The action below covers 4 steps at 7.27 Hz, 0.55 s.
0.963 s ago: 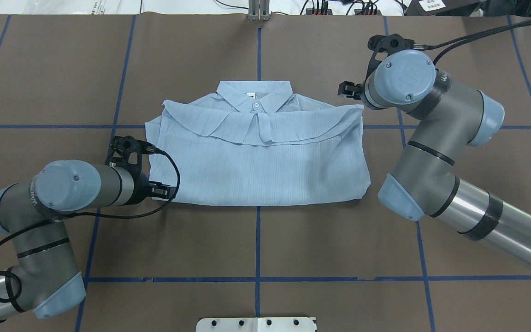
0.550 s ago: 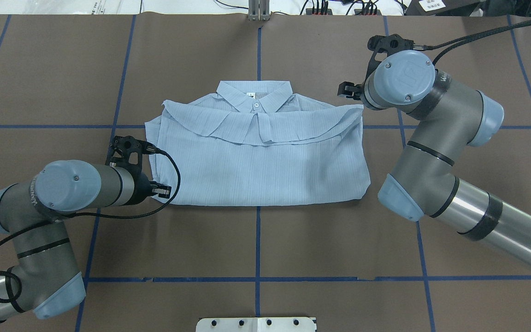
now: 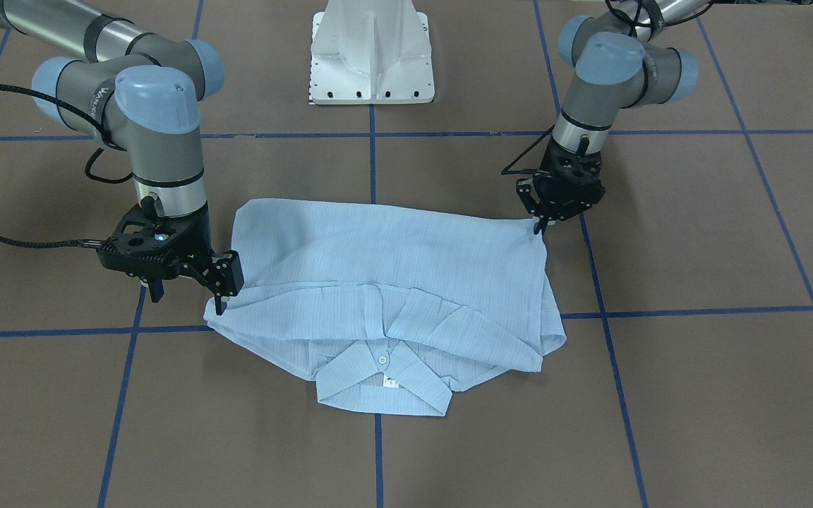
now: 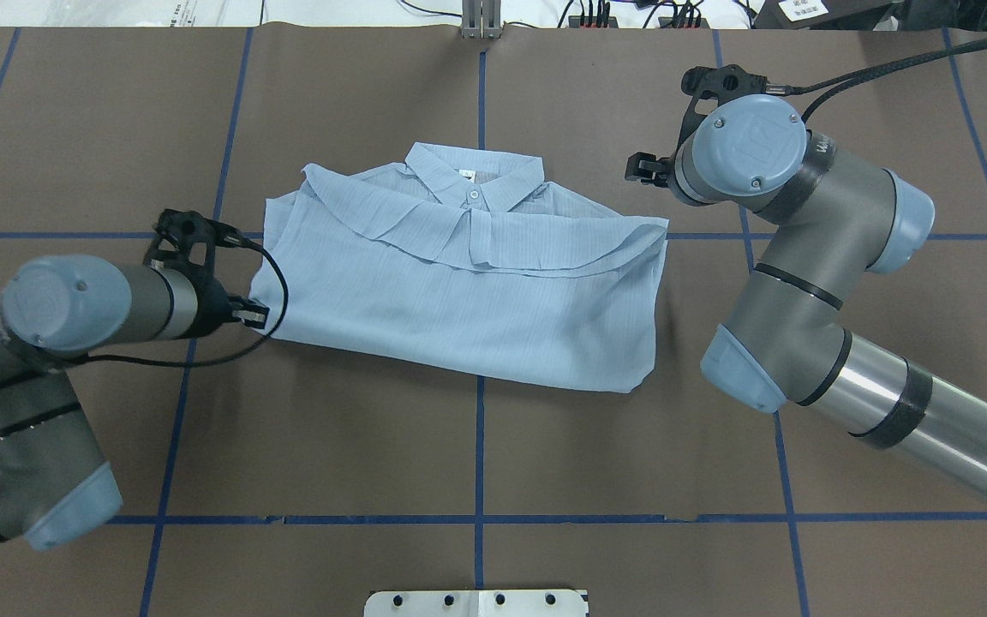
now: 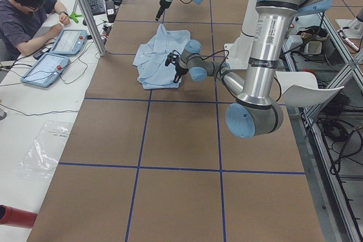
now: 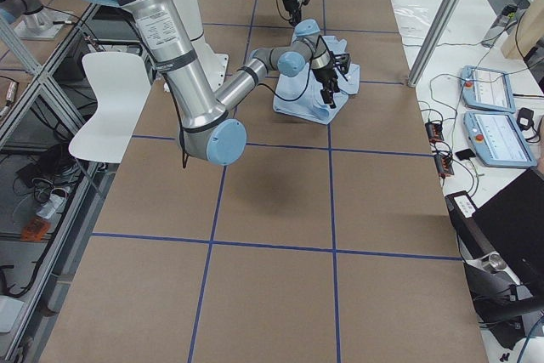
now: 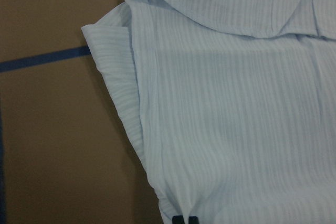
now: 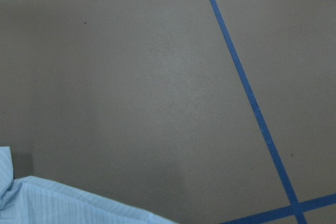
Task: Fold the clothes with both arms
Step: 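Drag the folded shirt with the left gripper away from the robot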
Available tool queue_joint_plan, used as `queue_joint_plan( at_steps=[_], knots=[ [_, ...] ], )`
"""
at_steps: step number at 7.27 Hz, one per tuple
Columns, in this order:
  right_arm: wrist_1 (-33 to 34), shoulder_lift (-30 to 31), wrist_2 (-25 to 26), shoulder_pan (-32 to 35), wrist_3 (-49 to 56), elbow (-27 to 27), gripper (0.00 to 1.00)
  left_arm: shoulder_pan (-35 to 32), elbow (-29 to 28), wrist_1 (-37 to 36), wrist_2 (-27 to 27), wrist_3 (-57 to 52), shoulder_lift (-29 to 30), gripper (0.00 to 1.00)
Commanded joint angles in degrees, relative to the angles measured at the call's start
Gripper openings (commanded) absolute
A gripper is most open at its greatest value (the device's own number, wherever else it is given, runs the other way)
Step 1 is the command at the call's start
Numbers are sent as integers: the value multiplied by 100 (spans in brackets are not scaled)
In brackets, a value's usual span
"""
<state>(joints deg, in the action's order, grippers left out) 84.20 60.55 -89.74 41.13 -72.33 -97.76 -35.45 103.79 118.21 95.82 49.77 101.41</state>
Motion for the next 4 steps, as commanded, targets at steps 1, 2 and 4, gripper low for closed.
queue_joint_plan(
  at_steps=[1,2,4],
  knots=[
    [0,-25,9,-43,-18,-6,100,-1195,-688,35,16,-1437,80,0],
    [0,-34,9,-52,-26,-24,100,-1680,-1398,140,16,-1922,629,0],
    [0,-60,9,-105,-61,-76,100,-2018,-3372,778,7,-2015,1973,0]
  ],
)
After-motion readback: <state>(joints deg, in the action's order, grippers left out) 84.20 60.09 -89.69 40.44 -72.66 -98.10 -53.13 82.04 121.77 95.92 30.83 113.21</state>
